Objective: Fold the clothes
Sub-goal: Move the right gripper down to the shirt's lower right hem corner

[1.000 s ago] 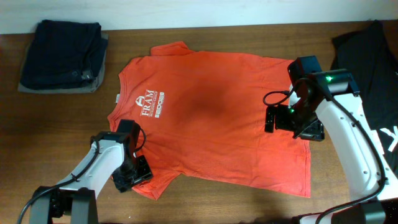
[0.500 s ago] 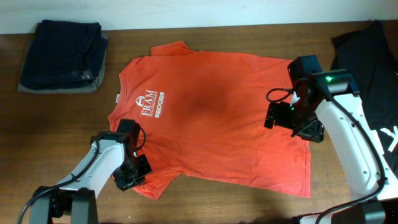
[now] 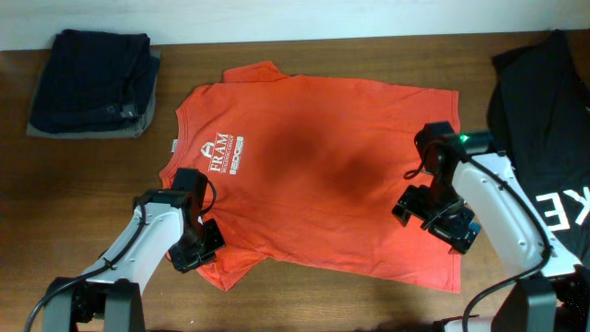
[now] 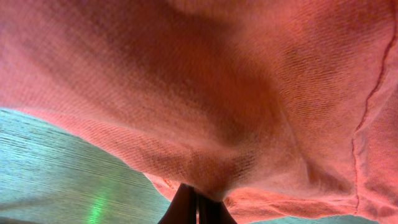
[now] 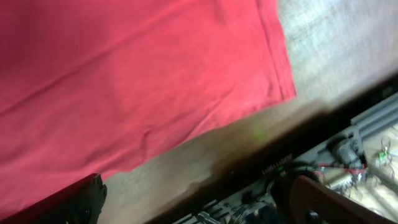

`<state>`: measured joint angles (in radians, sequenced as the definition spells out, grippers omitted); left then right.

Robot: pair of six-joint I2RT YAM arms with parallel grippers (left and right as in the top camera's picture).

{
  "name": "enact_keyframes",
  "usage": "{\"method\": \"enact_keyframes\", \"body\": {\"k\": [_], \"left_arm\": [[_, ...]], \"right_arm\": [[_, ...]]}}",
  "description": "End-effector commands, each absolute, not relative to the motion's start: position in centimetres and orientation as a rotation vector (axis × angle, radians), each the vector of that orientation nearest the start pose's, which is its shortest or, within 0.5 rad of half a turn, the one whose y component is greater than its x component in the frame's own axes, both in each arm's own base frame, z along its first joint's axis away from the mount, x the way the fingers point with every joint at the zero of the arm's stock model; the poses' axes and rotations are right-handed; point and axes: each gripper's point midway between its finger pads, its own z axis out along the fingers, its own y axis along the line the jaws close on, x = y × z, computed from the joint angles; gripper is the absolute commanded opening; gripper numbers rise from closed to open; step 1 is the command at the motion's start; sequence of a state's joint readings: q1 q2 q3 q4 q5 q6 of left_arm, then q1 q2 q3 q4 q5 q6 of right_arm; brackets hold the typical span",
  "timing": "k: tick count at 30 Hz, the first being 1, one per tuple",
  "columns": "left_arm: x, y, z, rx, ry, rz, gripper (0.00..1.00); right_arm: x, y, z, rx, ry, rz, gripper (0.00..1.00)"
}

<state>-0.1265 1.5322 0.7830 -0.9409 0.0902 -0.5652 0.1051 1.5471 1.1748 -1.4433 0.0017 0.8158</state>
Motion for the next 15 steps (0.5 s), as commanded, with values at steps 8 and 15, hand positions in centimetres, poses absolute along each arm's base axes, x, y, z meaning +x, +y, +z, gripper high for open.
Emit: {"method": "enact_keyframes", "body": {"k": [8,15], "left_arm": [[20.3,-3.9,1.1,-0.72,3.192,-0.068,0.01],[20.5,-3.9,1.1,-0.717,3.186,-0.071,0.01]], "right_arm": [[17.5,0.1,6.8,1.587,2.984,-0.297,0.99],[17.2,0.7,4.0,1.604,2.971,-0.204,0.99]]}}
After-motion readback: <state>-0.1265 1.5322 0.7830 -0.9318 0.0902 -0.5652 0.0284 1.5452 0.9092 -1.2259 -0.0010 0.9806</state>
